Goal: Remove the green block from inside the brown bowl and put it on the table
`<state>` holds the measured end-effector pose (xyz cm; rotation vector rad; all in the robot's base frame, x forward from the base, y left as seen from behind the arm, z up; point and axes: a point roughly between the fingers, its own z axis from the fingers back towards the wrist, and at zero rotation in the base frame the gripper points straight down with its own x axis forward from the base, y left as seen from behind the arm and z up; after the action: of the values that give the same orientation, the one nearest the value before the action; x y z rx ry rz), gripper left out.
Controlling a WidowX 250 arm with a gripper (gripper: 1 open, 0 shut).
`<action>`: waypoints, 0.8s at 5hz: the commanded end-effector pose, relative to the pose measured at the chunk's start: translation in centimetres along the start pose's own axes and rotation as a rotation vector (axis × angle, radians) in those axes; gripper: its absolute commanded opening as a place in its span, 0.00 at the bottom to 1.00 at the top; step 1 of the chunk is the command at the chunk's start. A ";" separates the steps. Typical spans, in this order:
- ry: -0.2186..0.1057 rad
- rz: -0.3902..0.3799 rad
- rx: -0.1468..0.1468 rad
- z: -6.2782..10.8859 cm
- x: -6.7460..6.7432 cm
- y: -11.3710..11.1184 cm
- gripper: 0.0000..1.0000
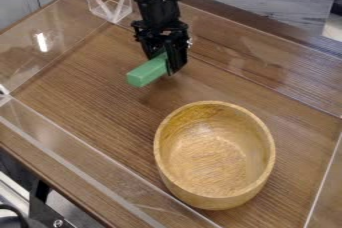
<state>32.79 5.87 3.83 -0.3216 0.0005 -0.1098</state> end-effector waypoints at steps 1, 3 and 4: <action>-0.052 -0.027 0.030 1.8 1.3 -0.3 0.00; -0.035 -0.023 0.028 1.6 1.5 -0.3 0.00; -0.026 -0.021 0.027 1.6 1.5 -0.4 0.00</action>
<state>33.00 5.67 3.74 -0.3204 0.0291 -0.1088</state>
